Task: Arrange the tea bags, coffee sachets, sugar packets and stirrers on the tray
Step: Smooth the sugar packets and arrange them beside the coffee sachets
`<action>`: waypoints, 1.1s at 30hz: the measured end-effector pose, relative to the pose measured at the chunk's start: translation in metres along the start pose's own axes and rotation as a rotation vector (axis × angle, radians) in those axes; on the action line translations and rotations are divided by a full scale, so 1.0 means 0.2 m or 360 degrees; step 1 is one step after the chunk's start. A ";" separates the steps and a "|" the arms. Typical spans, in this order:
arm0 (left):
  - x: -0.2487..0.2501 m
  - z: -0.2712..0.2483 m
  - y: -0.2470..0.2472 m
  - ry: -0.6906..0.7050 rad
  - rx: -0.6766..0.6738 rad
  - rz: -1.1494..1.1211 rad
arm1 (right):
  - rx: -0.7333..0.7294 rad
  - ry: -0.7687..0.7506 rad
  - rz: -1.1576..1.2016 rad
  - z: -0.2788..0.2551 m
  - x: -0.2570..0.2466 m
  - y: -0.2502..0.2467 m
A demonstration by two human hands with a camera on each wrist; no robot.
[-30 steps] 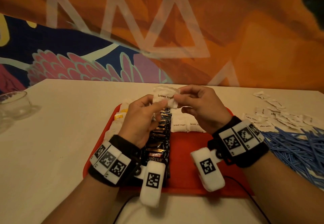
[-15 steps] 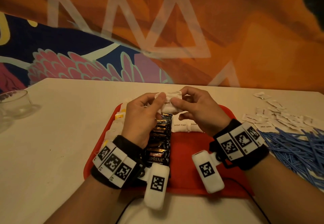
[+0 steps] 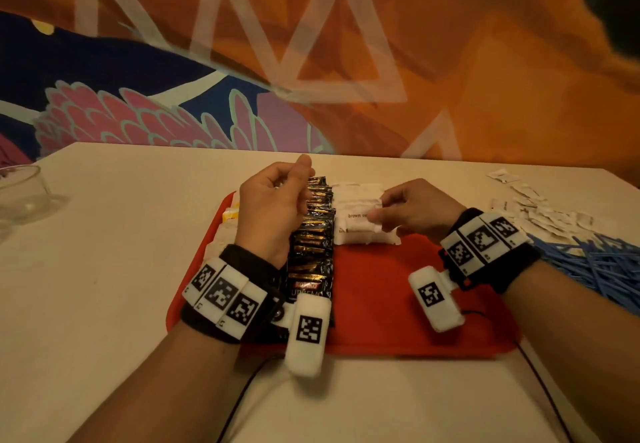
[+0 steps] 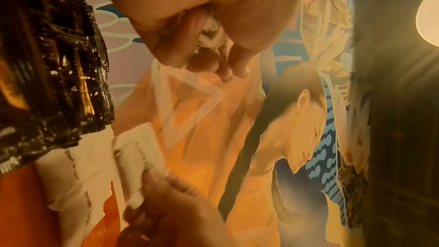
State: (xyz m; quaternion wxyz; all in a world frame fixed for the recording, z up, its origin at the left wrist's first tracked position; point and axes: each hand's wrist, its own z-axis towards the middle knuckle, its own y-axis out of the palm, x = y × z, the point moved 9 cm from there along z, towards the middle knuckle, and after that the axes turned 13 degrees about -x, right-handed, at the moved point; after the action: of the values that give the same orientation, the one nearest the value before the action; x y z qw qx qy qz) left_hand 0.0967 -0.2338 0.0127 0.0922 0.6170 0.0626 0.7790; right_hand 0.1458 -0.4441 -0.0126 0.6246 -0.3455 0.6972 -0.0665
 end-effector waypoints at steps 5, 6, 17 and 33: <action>-0.01 0.00 0.01 -0.0069 -0.0064 -0.0104 | -0.0078 0.0279 -0.0148 0.02 0.11 0.04; -0.01 0.00 0.01 -0.0079 -0.0072 -0.0111 | -0.0094 0.0306 -0.0218 0.02 0.11 0.06; -0.02 -0.01 0.02 -0.0132 -0.0074 -0.0192 | -0.0123 0.0396 -0.0493 0.11 0.03 0.12; -0.05 0.00 0.03 -0.0236 -0.0133 -0.0342 | -0.0167 0.0075 -0.1212 0.10 -0.13 0.21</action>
State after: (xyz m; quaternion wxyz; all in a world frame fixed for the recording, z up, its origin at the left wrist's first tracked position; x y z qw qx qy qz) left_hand 0.0974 -0.2422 0.0053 0.2050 0.6583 0.0888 0.7189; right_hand 0.1469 -0.3901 -0.0176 0.5203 -0.6097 0.5355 -0.2659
